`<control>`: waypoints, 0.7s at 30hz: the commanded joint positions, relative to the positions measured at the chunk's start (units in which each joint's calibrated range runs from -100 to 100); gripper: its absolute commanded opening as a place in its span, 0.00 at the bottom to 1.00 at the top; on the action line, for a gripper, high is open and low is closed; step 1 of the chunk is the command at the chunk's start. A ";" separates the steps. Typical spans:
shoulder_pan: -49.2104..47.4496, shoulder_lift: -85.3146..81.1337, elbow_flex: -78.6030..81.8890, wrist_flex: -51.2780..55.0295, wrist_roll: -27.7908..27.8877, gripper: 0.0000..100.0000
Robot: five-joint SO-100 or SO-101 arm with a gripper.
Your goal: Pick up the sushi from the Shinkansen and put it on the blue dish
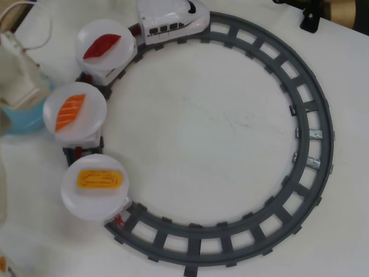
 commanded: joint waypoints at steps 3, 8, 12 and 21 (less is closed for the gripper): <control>-2.65 -17.67 18.88 -2.40 -0.40 0.11; -1.68 -23.48 35.47 -11.57 -0.45 0.11; -0.54 -25.22 47.19 -15.82 -0.51 0.11; 8.71 -26.63 59.37 -26.86 -3.02 0.11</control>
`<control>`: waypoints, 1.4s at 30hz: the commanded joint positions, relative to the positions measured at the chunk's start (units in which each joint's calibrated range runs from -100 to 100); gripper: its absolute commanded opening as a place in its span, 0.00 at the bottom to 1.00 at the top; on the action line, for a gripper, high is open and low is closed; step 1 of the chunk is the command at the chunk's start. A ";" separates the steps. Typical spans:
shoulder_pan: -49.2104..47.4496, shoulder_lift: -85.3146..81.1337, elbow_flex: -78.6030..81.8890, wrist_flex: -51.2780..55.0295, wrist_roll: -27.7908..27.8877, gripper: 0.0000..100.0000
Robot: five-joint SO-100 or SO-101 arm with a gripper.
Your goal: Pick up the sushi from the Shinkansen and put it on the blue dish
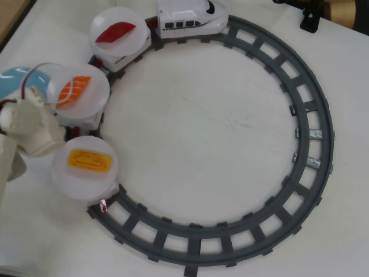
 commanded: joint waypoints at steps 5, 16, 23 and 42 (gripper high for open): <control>4.20 -3.67 0.17 -1.39 -3.15 0.24; 3.32 -3.76 -3.70 0.56 -5.08 0.23; 2.09 -2.93 -10.47 9.22 -5.08 0.23; 1.65 13.41 -24.26 10.24 -5.14 0.23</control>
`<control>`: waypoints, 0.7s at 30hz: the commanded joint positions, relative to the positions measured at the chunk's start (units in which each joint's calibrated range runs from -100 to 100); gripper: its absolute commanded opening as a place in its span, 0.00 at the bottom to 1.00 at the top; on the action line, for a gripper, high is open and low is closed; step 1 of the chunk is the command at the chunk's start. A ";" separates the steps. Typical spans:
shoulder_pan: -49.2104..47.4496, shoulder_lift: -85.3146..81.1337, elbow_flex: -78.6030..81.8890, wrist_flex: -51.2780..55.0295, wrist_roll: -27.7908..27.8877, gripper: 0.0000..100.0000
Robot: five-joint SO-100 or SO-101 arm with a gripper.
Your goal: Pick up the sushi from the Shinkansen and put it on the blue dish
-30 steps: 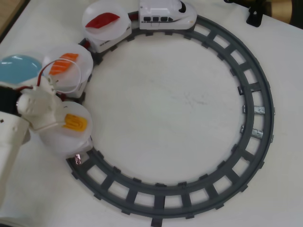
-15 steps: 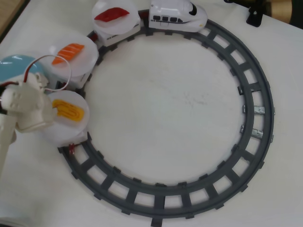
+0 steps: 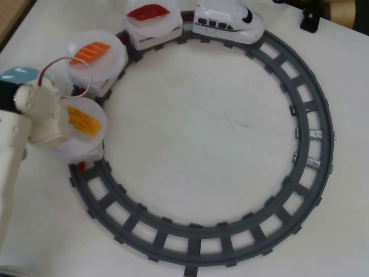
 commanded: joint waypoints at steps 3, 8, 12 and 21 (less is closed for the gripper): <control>0.67 5.42 -9.66 -0.01 -0.27 0.23; 0.75 11.72 -14.62 0.50 -0.27 0.23; 0.75 15.04 -16.96 0.58 -0.27 0.23; 0.93 12.80 -17.23 1.26 -0.27 0.23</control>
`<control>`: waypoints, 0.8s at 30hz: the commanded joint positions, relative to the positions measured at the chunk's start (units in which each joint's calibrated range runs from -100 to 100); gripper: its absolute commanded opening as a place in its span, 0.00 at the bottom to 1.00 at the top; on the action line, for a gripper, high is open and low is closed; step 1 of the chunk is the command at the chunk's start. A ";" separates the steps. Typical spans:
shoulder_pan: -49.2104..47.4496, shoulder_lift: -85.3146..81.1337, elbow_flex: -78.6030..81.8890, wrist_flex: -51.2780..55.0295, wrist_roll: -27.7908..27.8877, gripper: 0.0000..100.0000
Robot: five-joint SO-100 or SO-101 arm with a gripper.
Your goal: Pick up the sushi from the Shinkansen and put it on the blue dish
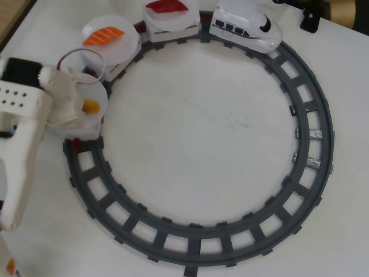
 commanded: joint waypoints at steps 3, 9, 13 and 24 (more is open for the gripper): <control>0.60 -9.04 -0.59 1.18 0.35 0.23; 0.25 -11.28 2.02 1.01 0.56 0.16; -0.28 -8.96 3.01 0.59 0.35 0.05; 0.42 -7.21 -9.25 0.42 0.56 0.20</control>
